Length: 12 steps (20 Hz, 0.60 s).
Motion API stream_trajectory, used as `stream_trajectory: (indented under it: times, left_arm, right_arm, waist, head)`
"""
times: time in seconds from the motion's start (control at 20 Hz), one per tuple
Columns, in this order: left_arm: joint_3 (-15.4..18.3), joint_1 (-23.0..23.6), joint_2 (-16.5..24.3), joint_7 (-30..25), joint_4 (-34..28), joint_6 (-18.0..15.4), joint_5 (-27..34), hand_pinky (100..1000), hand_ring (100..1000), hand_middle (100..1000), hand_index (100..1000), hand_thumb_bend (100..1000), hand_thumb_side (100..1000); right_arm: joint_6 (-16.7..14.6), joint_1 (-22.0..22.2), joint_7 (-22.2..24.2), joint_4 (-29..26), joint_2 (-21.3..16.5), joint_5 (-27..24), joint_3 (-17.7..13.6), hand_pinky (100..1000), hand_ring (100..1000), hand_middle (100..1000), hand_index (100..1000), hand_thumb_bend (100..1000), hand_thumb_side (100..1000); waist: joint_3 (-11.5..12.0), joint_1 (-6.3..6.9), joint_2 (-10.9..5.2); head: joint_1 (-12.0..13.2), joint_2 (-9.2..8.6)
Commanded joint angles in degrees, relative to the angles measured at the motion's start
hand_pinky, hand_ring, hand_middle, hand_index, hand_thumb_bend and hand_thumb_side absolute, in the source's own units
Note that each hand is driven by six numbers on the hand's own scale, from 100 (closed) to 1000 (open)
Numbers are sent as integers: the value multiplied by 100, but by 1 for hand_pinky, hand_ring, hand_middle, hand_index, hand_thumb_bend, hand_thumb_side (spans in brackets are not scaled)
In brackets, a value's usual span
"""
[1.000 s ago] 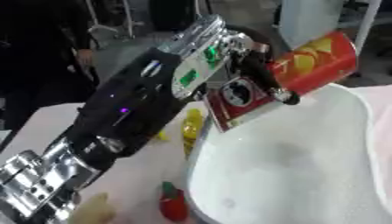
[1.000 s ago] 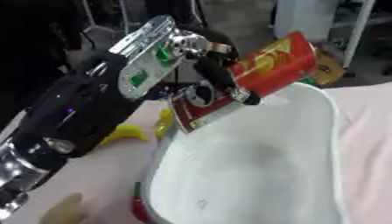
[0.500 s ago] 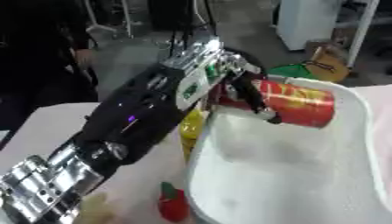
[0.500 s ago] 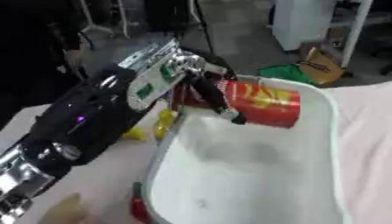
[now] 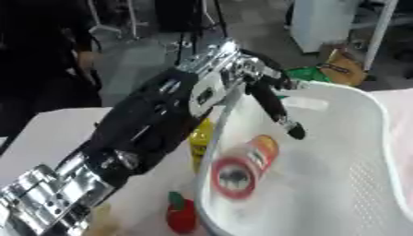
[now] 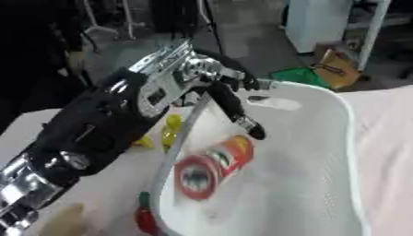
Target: Pick up objects on the table and place them in the box.
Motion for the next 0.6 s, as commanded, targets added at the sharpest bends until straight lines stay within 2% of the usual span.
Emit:
stream_trajectory:
  times: [0.05,0.35,0.6]
  left_arm:
    - [94,-139,45,-41,-212,146,78,751,906,929,1000,779,666]
    - [143,-158,30,-41,-398,257,143,746,894,914,1000,777,670]
    - [331,-174,77,-41,-621,380,142,736,876,886,1000,765,695]
  right_arm:
    - [-4,-49,-1,-97,-161,-23,-17,718,550,556,691,100,721]
    - [-3,-46,-1,-97,-164,-26,-12,717,550,556,691,100,722]
    - [-2,-40,-1,-97,-162,-27,-4,717,550,556,691,100,722]
  waist:
    - [-6,-49,-86]
    - [-14,-42,-97]
    - [-5,-45,-102]
  head:
    - [12,-3]
    - [0,-32]
    - [-5,-30]
